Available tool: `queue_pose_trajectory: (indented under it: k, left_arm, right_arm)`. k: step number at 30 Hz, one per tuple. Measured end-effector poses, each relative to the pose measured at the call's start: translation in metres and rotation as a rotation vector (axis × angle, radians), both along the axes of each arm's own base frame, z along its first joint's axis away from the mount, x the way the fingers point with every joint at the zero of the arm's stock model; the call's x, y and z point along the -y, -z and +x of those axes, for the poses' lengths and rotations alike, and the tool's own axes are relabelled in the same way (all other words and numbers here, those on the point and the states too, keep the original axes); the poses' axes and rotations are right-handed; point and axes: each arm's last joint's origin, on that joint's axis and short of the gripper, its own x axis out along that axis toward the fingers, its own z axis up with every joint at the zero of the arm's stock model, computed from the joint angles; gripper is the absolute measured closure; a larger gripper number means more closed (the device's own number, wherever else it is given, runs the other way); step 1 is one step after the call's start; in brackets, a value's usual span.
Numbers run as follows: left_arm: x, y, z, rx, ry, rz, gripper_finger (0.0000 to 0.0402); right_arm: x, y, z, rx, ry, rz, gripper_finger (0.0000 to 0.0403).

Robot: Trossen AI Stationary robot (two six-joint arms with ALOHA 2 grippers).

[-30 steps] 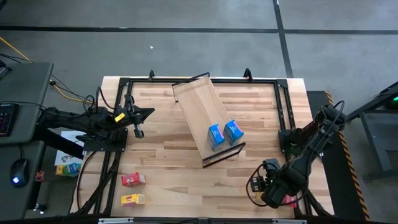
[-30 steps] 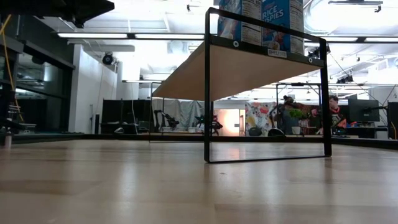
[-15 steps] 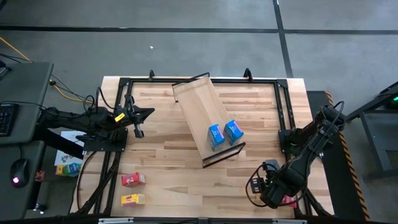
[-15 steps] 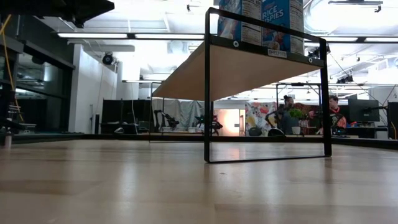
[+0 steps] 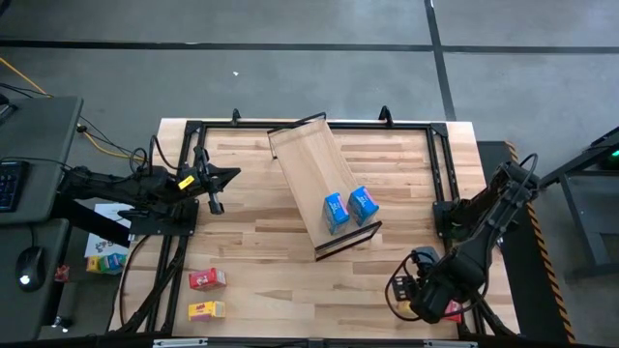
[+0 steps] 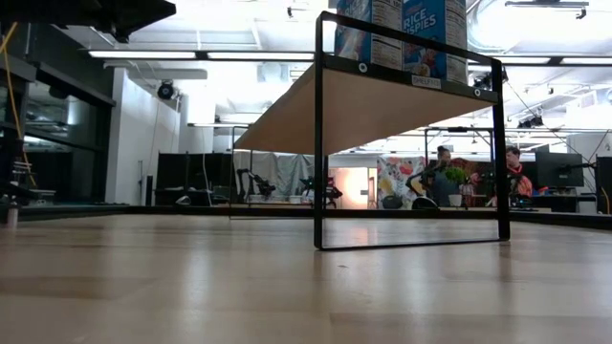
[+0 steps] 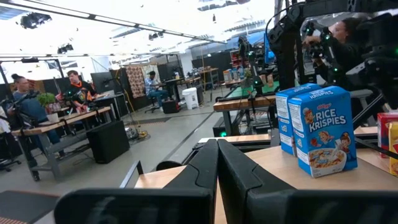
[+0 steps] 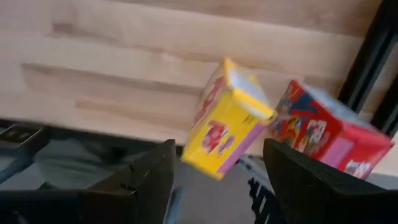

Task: Stack cereal on shelf
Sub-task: Put the right yellow cereal box on the shelf

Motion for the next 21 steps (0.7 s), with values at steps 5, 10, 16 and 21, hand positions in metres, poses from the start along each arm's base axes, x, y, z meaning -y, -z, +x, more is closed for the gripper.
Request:
queue_pose_trajectory:
  k: [5,10,16,21]
  left_arm:
    - [0.0,0.0,0.0,0.0,0.0,0.0,0.0401]
    - [0.0,0.0,0.0,0.0,0.0,0.0,0.0401]
    - [0.0,0.0,0.0,0.0,0.0,0.001,0.0401]
    - [0.0,-0.001,0.0,-0.002,-0.004,0.022,0.0401]
  right_arm:
    - [-0.011,-0.004,0.004,0.082,-0.013,0.045,0.0166]
    - [-0.027,0.009,0.009,0.044,-0.021,0.09,0.0166]
    - [-0.031,0.021,0.01,-0.021,-0.021,0.06,0.0166]
    - [-0.022,0.022,0.007,-0.113,0.009,0.009,0.0166]
